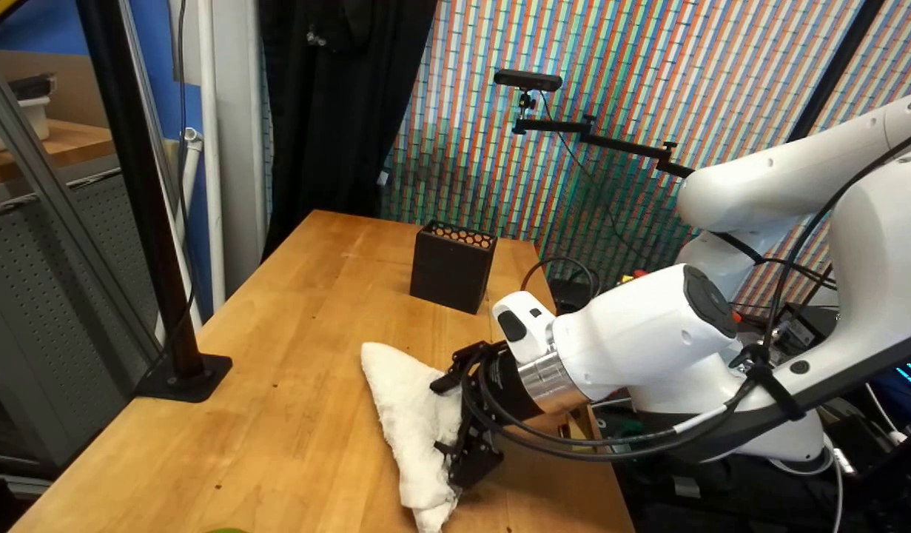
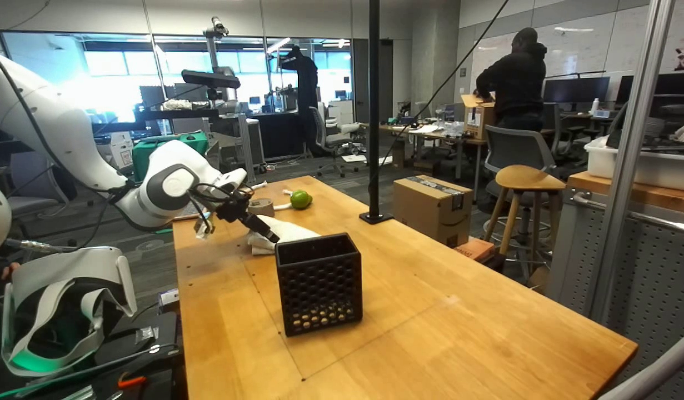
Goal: Put the marker on the cloth, fold the cloth and put it in the box
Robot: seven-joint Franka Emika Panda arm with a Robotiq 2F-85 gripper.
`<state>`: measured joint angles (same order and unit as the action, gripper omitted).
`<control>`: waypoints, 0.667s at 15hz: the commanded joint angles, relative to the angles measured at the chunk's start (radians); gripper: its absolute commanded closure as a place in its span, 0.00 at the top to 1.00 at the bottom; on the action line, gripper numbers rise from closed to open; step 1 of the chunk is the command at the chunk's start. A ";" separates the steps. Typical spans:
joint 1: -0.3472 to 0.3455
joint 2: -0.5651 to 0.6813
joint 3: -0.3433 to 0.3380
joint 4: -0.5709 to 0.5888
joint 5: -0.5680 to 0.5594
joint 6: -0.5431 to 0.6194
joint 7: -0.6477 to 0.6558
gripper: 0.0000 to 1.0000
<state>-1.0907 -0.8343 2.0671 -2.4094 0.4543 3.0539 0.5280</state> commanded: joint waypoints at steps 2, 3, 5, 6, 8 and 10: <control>0.004 -0.050 -0.055 0.026 -0.007 -0.031 0.008 1.00; 0.002 -0.056 -0.065 0.028 -0.007 -0.033 0.010 1.00; 0.003 -0.067 -0.090 0.028 -0.007 -0.035 0.012 1.00; 0.009 -0.071 -0.107 0.026 -0.009 -0.037 0.011 1.00; 0.025 -0.076 -0.140 0.025 -0.013 -0.053 0.011 1.00; 0.061 -0.051 -0.179 0.008 -0.017 -0.084 0.004 1.00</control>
<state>-1.0840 -0.8936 1.9549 -2.3903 0.4531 3.0133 0.5280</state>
